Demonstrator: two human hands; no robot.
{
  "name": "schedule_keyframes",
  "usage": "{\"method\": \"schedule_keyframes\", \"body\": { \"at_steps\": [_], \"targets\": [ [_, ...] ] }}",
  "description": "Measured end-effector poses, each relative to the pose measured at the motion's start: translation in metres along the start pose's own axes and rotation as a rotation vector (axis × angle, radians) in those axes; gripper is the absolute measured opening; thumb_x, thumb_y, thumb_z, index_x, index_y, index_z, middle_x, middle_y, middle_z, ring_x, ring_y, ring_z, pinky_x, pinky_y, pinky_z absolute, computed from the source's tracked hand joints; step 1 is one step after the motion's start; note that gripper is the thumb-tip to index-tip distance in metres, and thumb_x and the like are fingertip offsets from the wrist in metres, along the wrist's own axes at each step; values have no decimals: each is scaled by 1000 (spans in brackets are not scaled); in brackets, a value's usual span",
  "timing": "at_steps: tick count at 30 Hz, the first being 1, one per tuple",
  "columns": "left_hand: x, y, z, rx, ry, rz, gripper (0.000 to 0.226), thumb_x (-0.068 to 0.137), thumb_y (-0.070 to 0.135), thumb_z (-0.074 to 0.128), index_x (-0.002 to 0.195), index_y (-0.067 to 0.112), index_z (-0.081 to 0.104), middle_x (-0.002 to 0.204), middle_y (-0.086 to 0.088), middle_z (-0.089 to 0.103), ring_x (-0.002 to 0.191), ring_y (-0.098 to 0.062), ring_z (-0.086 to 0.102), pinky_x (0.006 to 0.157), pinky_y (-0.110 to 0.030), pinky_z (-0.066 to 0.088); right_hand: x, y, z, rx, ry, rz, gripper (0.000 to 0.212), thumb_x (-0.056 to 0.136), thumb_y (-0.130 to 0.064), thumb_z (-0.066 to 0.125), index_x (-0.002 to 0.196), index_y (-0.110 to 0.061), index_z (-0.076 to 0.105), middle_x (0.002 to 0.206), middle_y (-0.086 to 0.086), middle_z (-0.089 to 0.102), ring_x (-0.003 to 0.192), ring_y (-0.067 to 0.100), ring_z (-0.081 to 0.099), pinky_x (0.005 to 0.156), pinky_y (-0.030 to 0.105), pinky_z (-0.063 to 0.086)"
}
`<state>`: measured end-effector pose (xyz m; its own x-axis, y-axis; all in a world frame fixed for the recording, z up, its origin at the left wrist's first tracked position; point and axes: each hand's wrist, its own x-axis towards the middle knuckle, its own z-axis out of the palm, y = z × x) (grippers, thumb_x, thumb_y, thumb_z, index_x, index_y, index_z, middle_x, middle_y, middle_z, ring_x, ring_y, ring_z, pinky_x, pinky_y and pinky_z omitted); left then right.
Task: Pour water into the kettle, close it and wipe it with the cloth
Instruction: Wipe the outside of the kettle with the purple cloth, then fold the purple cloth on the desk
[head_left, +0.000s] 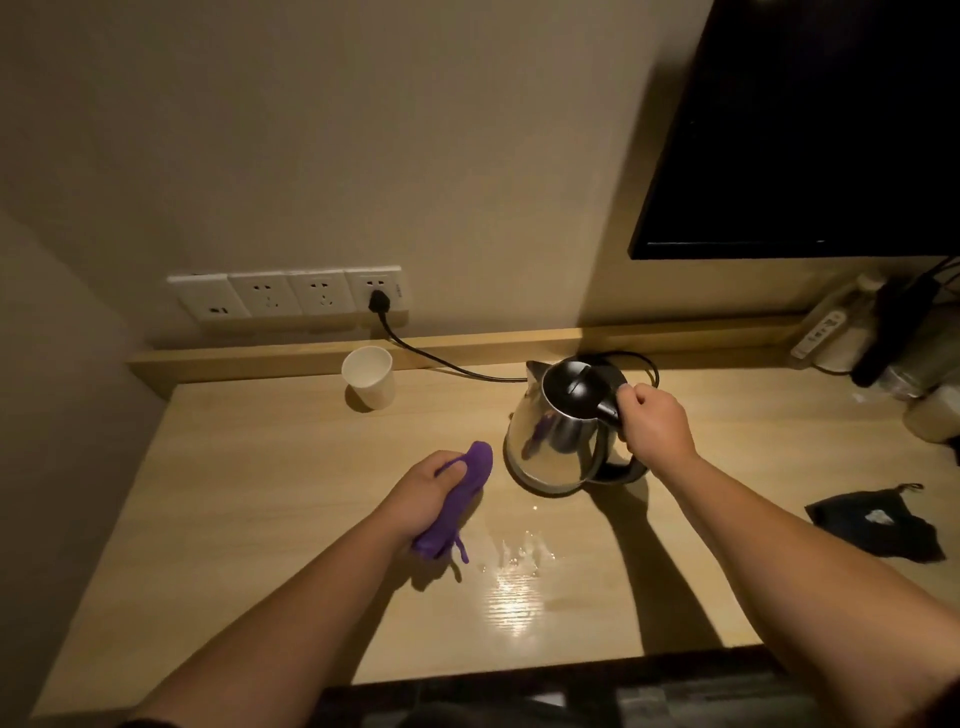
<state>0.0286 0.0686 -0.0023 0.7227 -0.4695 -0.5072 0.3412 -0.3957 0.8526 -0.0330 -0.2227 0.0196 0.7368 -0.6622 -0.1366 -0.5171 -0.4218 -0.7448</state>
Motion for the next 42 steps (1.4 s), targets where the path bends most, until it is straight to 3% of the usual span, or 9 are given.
{"method": "schedule_keyframes", "body": {
  "at_steps": [3,12,16,18,23,26,32,37,42],
  "targets": [
    [-13,-3,-5,-243,-68,-138,25,99,37,49,115,22,60,90,-16,69,61,-27,61,55,-36,50,9,0,-4,-115,-63,-118,43,97,-42,39,71,-13,57,68,9,62,66,25,59,58,36,44],
    [-43,-10,-6,-663,-247,-282,56,85,39,71,129,9,51,89,-16,58,65,-21,56,56,-29,48,29,3,-30,-247,-331,-280,43,99,-51,38,80,-20,61,81,5,64,78,23,62,70,40,51],
    [-55,-10,-9,-739,-368,-291,54,83,38,73,121,5,54,87,-16,56,66,-21,55,61,-28,49,10,-25,-37,-477,-121,-603,32,97,-42,51,104,-17,69,112,6,59,105,23,54,90,43,47],
    [-61,-7,-10,-733,-429,-298,51,84,38,71,117,2,58,85,-16,54,67,-22,55,62,-28,51,-18,-52,-31,-420,-183,-752,36,94,-42,53,118,-19,66,124,3,58,116,22,50,99,43,44],
    [-78,8,-21,-654,-501,-279,42,91,38,58,112,3,60,84,-20,63,62,-25,63,59,-30,55,-91,-106,1,-439,-862,-838,63,92,-44,61,149,-30,37,145,-7,47,109,-5,47,92,20,33],
    [-90,13,-36,-582,-514,-298,43,95,39,48,110,-1,58,87,-22,65,64,-27,66,62,-32,57,-111,-121,18,-524,-1044,-773,60,92,-35,65,146,-24,42,136,-3,57,114,12,54,88,21,38],
    [-109,16,-91,-9,-688,-157,56,88,43,61,124,0,52,116,-23,61,101,-30,60,95,-44,45,-135,-145,40,-351,-1014,-622,21,91,-31,64,108,-20,67,99,0,69,88,15,63,78,30,54],
    [-126,21,-146,401,-603,51,29,92,36,62,111,14,60,99,-5,68,88,-21,65,75,-30,52,-164,-164,68,-156,-964,-433,14,85,-24,67,97,-18,66,96,4,69,88,20,66,78,35,57],
    [-133,16,-192,585,-475,184,23,91,31,64,111,22,57,102,1,66,88,-12,66,72,-26,53,-193,-177,99,-181,-845,-433,17,86,-16,67,101,-24,63,102,-6,67,92,13,65,81,32,58]
  ]
}}
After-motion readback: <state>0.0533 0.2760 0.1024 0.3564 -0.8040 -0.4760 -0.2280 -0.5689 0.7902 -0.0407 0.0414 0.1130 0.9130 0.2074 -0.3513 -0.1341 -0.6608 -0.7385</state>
